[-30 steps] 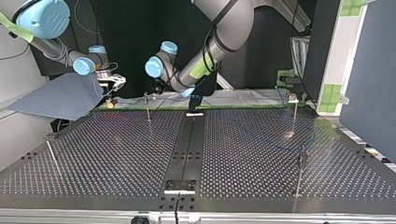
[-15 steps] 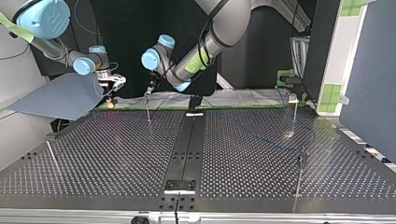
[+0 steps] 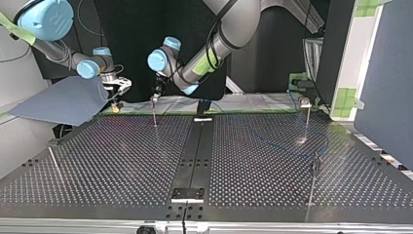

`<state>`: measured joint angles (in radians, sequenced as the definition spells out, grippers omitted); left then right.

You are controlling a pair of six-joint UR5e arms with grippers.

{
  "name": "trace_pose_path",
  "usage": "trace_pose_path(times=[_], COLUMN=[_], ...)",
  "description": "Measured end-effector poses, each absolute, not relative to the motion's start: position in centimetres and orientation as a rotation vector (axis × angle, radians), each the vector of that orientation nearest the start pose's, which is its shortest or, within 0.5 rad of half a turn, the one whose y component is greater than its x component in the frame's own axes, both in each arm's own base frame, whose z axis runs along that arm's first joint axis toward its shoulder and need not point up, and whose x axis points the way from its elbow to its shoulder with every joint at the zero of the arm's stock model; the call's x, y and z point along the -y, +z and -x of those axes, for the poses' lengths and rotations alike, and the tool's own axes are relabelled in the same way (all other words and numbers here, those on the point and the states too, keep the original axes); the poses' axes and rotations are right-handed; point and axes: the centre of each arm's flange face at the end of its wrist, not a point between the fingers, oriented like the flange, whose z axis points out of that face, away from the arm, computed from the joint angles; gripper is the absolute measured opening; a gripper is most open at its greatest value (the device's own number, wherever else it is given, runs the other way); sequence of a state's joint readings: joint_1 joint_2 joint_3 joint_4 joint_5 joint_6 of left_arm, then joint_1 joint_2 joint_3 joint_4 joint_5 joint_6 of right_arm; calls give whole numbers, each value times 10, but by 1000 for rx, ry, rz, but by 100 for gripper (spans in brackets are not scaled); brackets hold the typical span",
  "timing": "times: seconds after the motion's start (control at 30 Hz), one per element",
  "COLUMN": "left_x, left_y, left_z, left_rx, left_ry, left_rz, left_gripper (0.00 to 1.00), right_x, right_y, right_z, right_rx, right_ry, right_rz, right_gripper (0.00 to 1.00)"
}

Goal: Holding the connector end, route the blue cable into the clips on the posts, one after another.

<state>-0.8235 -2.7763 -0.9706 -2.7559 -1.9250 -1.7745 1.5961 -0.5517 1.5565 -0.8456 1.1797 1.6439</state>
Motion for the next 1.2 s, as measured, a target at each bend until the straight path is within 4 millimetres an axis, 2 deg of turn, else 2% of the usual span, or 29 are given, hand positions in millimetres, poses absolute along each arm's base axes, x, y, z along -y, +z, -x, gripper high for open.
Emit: trace_pose_path(times=[0.37, 1.2], left_x=[641, 648], left_y=[-57, -54], left_z=[-457, -459], left_rx=[-1794, -1726], left_ry=[-384, -384], left_rz=[-306, -319], left_gripper=[100, 100], right_x=[643, 643], right_y=[-59, -60], right_z=[-187, -187], right_rx=[1196, 1204], right_ry=[1503, 1507], right_rz=[-1594, -1591], right_gripper=[0, 0])
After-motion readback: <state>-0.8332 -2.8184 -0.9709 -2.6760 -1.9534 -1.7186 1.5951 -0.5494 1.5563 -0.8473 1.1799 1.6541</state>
